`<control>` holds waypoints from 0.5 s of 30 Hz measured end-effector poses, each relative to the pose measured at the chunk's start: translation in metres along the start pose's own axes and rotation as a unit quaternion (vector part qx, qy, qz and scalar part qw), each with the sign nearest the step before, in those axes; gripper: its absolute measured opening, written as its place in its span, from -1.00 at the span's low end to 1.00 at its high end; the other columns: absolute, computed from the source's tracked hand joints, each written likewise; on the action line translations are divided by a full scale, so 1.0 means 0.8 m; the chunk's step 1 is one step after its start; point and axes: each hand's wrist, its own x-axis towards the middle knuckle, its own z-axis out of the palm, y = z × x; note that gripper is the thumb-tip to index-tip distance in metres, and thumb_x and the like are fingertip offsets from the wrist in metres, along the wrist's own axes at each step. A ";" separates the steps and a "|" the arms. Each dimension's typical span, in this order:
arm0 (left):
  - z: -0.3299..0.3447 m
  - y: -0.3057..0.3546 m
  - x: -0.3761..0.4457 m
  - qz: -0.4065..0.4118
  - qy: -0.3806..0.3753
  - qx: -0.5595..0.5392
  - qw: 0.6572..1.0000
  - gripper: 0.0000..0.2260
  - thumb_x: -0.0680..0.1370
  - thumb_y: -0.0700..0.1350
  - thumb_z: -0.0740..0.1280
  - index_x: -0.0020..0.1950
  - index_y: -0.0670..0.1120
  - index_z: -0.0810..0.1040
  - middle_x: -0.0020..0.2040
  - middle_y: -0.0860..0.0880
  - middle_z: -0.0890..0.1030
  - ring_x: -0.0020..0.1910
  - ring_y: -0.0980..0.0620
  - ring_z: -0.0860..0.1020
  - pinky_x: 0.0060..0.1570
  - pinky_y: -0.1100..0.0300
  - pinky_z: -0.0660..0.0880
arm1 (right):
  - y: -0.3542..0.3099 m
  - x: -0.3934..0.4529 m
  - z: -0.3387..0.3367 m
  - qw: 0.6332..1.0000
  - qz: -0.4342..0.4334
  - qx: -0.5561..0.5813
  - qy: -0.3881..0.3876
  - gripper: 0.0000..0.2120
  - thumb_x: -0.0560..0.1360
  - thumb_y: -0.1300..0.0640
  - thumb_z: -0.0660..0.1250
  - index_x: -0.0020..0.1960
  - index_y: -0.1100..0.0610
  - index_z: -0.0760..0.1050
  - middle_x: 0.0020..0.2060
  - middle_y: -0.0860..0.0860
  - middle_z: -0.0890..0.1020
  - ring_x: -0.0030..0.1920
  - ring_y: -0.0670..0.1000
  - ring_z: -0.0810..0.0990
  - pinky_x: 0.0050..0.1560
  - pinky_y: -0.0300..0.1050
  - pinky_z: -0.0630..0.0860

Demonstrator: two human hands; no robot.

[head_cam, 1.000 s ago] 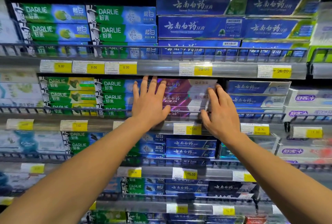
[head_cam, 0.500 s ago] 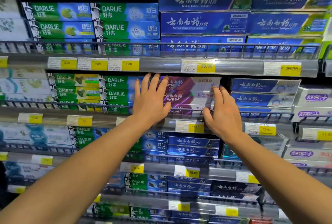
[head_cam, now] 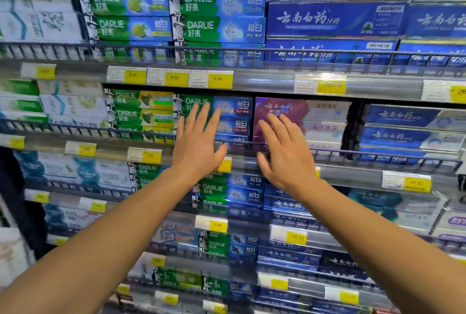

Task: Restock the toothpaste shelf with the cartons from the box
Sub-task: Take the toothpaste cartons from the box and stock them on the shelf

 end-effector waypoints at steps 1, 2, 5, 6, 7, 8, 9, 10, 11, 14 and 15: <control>0.000 -0.010 -0.001 -0.002 -0.003 0.009 1.000 -0.29 0.54 0.22 0.17 0.57 0.03 -0.09 0.58 -0.02 -0.13 0.54 -0.05 -0.19 0.49 -0.12 -0.12 | -0.011 0.007 0.003 1.000 -0.007 -0.004 -0.002 -0.37 0.49 -0.10 0.15 0.48 0.19 0.25 0.46 0.16 0.29 0.46 0.23 0.22 0.42 0.21 0.22; -0.001 -0.019 -0.002 -0.003 -0.006 0.015 1.000 -0.29 0.54 0.23 0.16 0.57 0.03 -0.09 0.58 -0.02 -0.13 0.54 -0.05 -0.19 0.49 -0.12 -0.11 | -0.021 0.013 0.005 1.000 -0.013 -0.009 -0.003 -0.36 0.49 -0.10 0.16 0.48 0.19 0.25 0.47 0.15 0.28 0.47 0.23 0.20 0.43 0.21 0.20; -0.001 -0.046 -0.002 -0.003 -0.015 0.019 1.000 -0.30 0.54 0.23 0.16 0.57 0.02 -0.05 0.58 -0.03 -0.14 0.54 -0.07 -0.21 0.50 -0.12 -0.13 | -0.047 0.032 0.013 0.999 -0.024 -0.027 -0.010 -0.34 0.49 -0.11 0.17 0.50 0.19 0.22 0.49 0.13 0.24 0.48 0.22 0.18 0.46 0.20 0.16; -0.001 -0.053 -0.002 0.000 -0.021 0.021 1.000 -0.30 0.55 0.23 0.17 0.57 0.02 -0.05 0.58 -0.03 -0.15 0.54 -0.07 -0.22 0.50 -0.12 -0.14 | -0.053 0.037 0.015 0.999 -0.023 -0.031 -0.011 -0.34 0.49 -0.11 0.17 0.50 0.19 0.21 0.49 0.13 0.24 0.49 0.21 0.18 0.46 0.20 0.15; -0.001 -0.059 -0.001 0.005 -0.027 0.025 0.999 -0.30 0.55 0.23 0.16 0.57 0.02 -0.06 0.58 -0.02 -0.16 0.54 -0.07 -0.24 0.50 -0.12 -0.15 | -0.058 0.041 0.017 0.999 -0.020 -0.036 -0.013 -0.33 0.49 -0.12 0.16 0.50 0.20 0.21 0.49 0.13 0.25 0.49 0.21 0.18 0.47 0.19 0.14; 0.001 -0.064 -0.001 0.012 -0.034 0.030 0.999 -0.30 0.55 0.23 0.15 0.57 0.02 -0.07 0.58 -0.02 -0.18 0.53 -0.07 -0.25 0.49 -0.12 -0.16 | -0.062 0.043 0.020 0.999 -0.017 -0.044 -0.016 -0.33 0.50 -0.12 0.14 0.50 0.20 0.20 0.49 0.14 0.25 0.49 0.20 0.18 0.47 0.19 0.12; 0.002 -0.068 0.000 0.020 -0.040 0.033 0.998 -0.30 0.55 0.24 0.13 0.57 0.03 -0.09 0.57 -0.02 -0.19 0.53 -0.08 -0.27 0.49 -0.12 -0.17 | -0.064 0.045 0.022 0.998 -0.014 -0.053 -0.020 -0.33 0.50 -0.13 0.12 0.51 0.21 0.20 0.50 0.15 0.24 0.50 0.20 0.17 0.48 0.18 0.11; 0.002 -0.071 0.000 0.026 -0.046 0.035 0.998 -0.31 0.56 0.25 0.11 0.57 0.04 -0.10 0.57 -0.02 -0.20 0.53 -0.08 -0.28 0.48 -0.12 -0.19 | -0.065 0.045 0.025 0.998 -0.012 -0.063 -0.025 -0.32 0.50 -0.13 0.11 0.51 0.22 0.19 0.50 0.15 0.22 0.50 0.19 0.16 0.48 0.18 0.10; 0.004 -0.073 0.000 0.030 -0.050 0.034 0.998 -0.31 0.56 0.25 0.10 0.57 0.04 -0.12 0.57 -0.01 -0.21 0.52 -0.08 -0.29 0.47 -0.12 -0.21 | -0.065 0.045 0.028 0.997 -0.009 -0.072 -0.030 -0.32 0.51 -0.13 0.10 0.51 0.22 0.19 0.51 0.15 0.21 0.50 0.19 0.15 0.49 0.17 0.09; 0.008 -0.077 0.001 0.040 -0.050 0.027 0.998 -0.31 0.56 0.25 0.09 0.57 0.05 -0.13 0.57 -0.02 -0.22 0.52 -0.10 -0.31 0.48 -0.14 -0.21 | -0.068 0.048 0.032 0.995 0.005 -0.091 -0.036 -0.32 0.51 -0.13 0.10 0.51 0.22 0.18 0.51 0.14 0.19 0.51 0.18 0.14 0.50 0.17 0.07; 0.009 -0.078 0.002 0.045 -0.049 0.025 0.997 -0.31 0.55 0.26 0.08 0.57 0.05 -0.13 0.57 -0.02 -0.22 0.52 -0.10 -0.32 0.48 -0.15 -0.20 | -0.070 0.048 0.032 0.995 0.010 -0.096 -0.038 -0.31 0.51 -0.14 0.10 0.52 0.22 0.17 0.52 0.14 0.19 0.51 0.18 0.13 0.50 0.16 0.05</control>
